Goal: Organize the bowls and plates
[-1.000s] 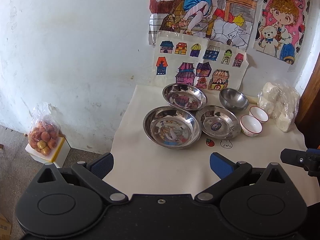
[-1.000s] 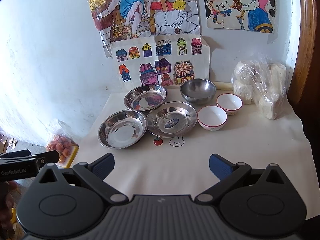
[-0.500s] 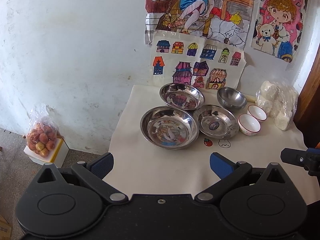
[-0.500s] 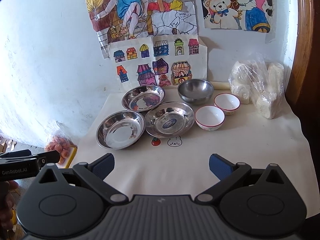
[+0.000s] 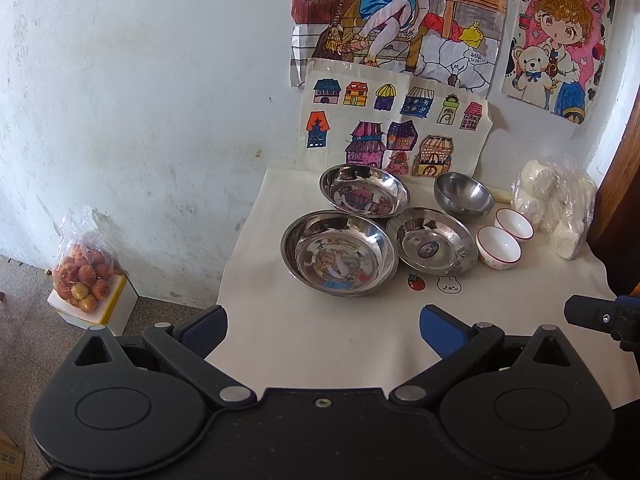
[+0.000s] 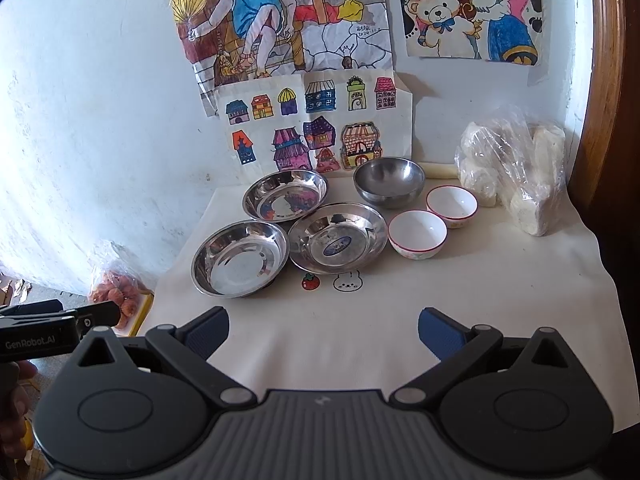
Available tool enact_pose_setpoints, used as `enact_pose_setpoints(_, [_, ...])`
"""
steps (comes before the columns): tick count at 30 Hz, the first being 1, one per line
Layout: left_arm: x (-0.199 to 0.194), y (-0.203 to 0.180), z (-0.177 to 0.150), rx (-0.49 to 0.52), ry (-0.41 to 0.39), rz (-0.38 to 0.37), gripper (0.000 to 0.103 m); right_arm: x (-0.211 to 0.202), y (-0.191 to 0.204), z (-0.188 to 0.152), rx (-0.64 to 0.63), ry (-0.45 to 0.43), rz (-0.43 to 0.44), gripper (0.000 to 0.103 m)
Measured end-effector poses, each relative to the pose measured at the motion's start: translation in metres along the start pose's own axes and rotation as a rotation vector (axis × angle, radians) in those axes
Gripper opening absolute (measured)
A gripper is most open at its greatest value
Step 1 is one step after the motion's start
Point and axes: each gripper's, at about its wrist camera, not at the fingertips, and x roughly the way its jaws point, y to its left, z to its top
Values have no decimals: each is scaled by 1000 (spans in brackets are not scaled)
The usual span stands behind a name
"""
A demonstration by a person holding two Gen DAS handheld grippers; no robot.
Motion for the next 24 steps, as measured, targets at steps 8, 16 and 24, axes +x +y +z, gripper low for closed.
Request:
enact_pose_setpoints(8, [0,0,-1,0,-1,-1,102,0,0,0,0,1,1,103])
enact_pose_setpoints(16, [-2,1,-2,0,1,5,102,-2,0,0,4,3,3,103])
enact_pose_setpoints(24, [6,1,-4,-56,63,60,102,0,-5,1,-17,13,20,103])
